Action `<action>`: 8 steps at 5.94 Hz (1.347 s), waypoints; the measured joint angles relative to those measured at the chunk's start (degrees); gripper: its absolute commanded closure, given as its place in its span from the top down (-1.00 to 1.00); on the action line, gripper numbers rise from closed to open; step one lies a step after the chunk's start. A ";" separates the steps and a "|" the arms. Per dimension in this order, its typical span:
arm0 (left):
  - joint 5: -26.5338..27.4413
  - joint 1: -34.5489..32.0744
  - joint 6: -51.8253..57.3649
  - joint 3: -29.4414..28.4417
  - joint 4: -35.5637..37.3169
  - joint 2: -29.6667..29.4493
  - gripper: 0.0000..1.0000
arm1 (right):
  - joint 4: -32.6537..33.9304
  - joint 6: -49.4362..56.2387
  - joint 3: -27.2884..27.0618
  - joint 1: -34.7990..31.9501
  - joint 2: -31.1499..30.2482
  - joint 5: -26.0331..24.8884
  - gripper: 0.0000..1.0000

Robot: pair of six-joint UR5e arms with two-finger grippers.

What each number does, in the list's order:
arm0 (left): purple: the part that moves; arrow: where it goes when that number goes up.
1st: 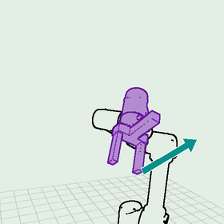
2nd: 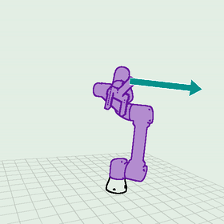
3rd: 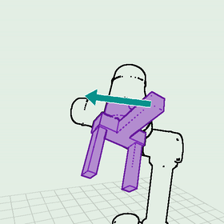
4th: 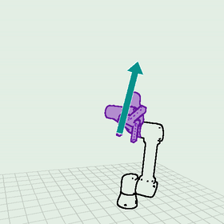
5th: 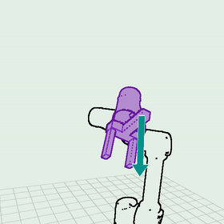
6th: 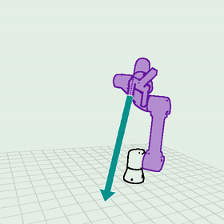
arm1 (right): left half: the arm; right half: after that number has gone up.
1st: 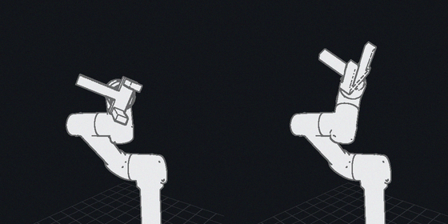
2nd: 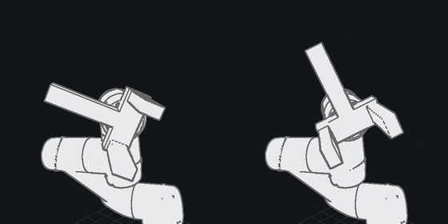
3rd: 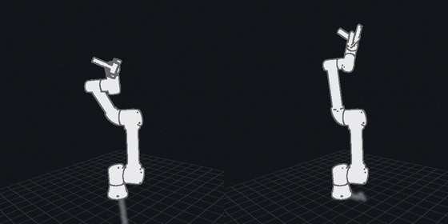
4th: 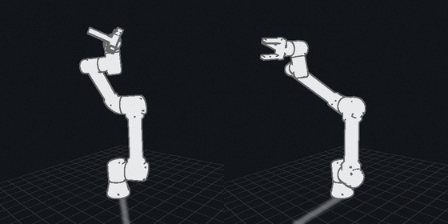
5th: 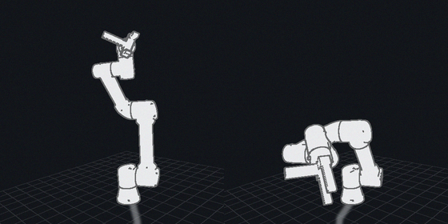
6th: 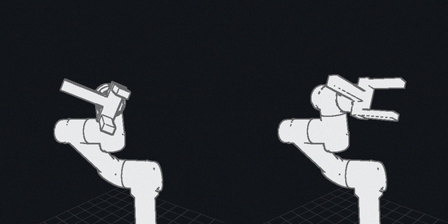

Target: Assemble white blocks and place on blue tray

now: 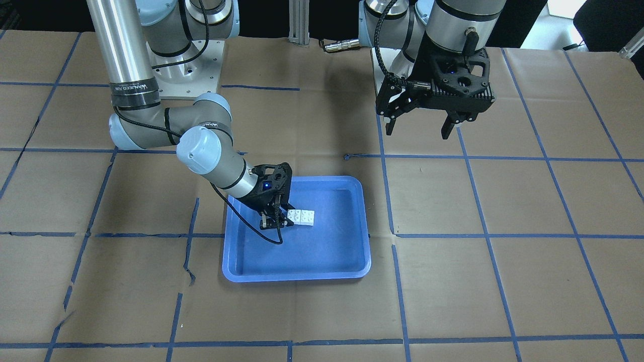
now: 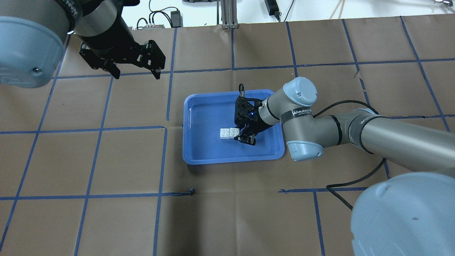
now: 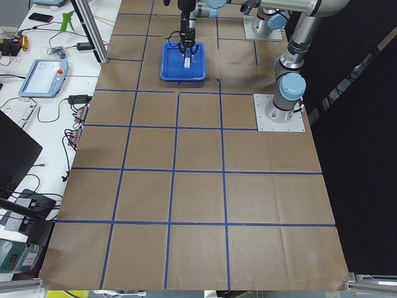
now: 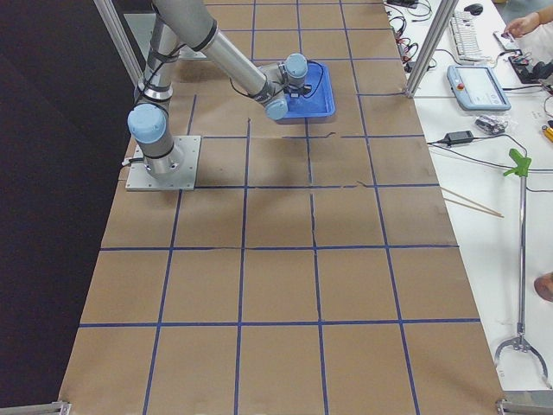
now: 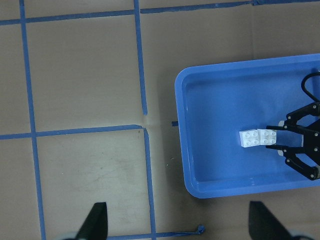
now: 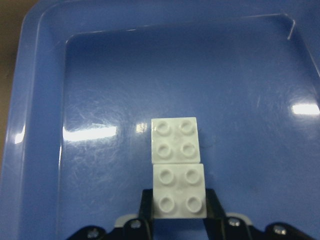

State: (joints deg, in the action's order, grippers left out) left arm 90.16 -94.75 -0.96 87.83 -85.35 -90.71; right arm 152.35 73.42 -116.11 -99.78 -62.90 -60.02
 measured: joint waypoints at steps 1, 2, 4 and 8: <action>0.01 0.00 -0.01 0.03 0.00 0.00 0.97 | 0.33 -0.02 0.00 -0.11 0.03 0.00 -0.26; 0.02 0.00 -0.01 0.03 0.00 0.00 0.97 | 0.44 -0.05 -0.01 -0.13 0.09 -0.01 -0.05; 0.02 0.00 -0.01 -0.02 0.00 0.00 0.97 | 0.49 -0.11 -0.07 -0.15 0.14 -0.01 0.22; 0.02 0.00 -0.01 -0.03 0.00 0.00 0.97 | 0.47 -0.46 0.05 -0.08 -0.10 -0.14 1.00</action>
State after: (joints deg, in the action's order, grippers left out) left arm 90.18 -94.75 -0.97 87.80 -85.34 -90.70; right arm 152.82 72.96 -116.06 -99.86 -63.00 -60.16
